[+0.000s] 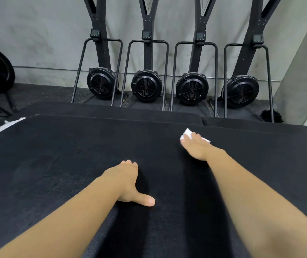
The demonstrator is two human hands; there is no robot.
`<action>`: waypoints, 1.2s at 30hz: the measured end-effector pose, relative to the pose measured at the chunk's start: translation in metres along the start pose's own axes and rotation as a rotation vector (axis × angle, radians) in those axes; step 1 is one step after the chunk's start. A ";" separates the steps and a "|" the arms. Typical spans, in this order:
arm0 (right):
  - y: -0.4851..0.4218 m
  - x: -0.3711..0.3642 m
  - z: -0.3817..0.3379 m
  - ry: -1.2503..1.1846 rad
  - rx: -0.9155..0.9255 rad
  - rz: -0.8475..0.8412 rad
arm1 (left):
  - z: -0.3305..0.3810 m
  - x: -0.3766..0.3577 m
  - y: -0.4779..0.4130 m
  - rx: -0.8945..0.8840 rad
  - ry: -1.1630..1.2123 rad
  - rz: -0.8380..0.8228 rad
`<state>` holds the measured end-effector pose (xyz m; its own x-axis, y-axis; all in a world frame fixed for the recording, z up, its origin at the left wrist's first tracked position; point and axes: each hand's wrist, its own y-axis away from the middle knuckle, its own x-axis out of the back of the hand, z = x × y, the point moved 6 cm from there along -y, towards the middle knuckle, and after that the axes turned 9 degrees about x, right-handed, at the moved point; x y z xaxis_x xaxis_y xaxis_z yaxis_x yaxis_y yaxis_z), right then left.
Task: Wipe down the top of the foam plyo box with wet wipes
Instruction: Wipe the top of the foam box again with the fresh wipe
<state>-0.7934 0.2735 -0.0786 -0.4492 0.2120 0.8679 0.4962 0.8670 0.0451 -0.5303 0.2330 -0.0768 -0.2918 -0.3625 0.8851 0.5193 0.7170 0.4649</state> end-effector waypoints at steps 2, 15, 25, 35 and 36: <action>0.004 0.013 0.025 0.056 -0.053 -0.002 | 0.000 0.001 -0.001 0.006 -0.067 0.034; -0.036 -0.046 -0.077 0.254 -0.019 -0.112 | -0.008 0.001 -0.020 -0.096 -0.167 0.167; -0.044 -0.061 -0.107 0.055 0.184 -0.193 | -0.004 0.013 -0.015 -0.059 -0.005 0.102; -0.030 0.023 0.046 0.139 -0.078 -0.043 | 0.001 0.012 -0.010 -0.040 -0.083 -0.006; -0.031 0.025 0.053 0.158 -0.110 -0.059 | 0.001 0.012 -0.011 -0.043 -0.094 -0.002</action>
<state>-0.8598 0.2762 -0.0846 -0.3621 0.0820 0.9285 0.5545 0.8196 0.1439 -0.5399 0.2211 -0.0718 -0.3659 -0.3053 0.8791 0.5523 0.6891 0.4692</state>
